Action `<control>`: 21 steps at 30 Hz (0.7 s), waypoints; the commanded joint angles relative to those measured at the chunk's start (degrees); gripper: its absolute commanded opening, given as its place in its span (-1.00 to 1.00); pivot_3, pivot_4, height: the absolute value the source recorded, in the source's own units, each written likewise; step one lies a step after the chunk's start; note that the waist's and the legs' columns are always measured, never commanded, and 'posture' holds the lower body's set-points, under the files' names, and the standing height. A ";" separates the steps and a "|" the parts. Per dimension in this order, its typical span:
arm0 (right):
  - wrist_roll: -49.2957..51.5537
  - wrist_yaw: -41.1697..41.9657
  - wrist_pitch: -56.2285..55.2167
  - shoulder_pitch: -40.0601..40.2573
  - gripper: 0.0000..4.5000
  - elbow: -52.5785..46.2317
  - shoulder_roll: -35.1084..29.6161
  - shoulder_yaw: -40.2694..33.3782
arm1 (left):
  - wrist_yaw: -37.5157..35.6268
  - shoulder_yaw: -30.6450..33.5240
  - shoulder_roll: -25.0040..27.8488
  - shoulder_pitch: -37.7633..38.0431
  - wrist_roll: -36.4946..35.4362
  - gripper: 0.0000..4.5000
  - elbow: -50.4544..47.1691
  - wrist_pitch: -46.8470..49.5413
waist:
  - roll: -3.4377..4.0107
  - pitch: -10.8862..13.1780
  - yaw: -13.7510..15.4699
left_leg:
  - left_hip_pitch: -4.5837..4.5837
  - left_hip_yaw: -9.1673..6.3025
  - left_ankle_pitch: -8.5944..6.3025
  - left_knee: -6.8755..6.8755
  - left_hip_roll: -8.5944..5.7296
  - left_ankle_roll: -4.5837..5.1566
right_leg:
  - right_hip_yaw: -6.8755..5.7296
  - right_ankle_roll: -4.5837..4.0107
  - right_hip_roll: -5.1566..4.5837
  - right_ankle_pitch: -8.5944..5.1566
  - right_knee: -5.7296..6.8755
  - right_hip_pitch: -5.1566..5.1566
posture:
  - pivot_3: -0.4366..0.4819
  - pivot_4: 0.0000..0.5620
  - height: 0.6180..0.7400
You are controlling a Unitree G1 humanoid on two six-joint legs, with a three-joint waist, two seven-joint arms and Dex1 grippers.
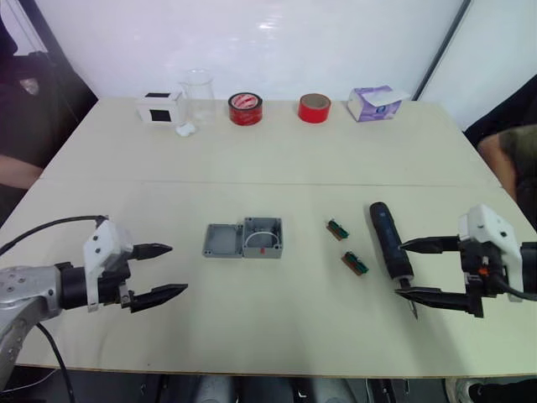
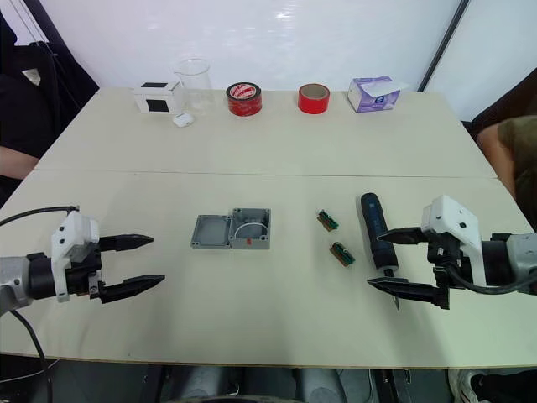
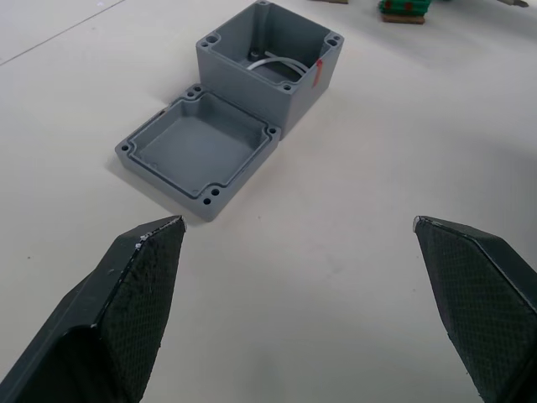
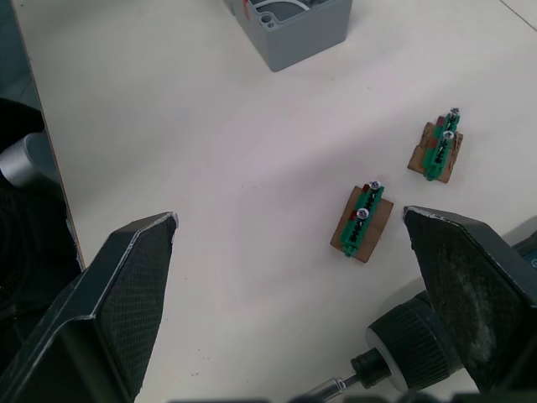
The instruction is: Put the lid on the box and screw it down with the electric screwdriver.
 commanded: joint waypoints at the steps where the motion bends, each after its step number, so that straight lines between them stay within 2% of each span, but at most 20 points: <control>1: 0.00 -0.83 -0.32 -0.17 0.99 -1.13 0.30 -1.86 | -0.35 -0.13 0.31 -1.02 -1.11 0.98 -0.43 -0.03 | 0.00 0.00 0.00 | 0.00 0.00 0.00 0.00 0.00 0.00 | 0.00 0.00 -0.01 0.00 0.00 0.00 | -0.05 -0.47 1.00; 21: 0.62 -3.05 -0.04 -0.39 0.99 -1.94 0.53 -0.71 | 0.08 -2.33 0.66 -3.65 -0.83 0.98 -0.93 -0.04 | 0.00 0.00 -0.01 | 0.00 0.01 0.00 0.00 -0.01 0.00 | 0.01 0.01 0.00 0.00 0.00 0.00 | -0.05 -0.47 1.00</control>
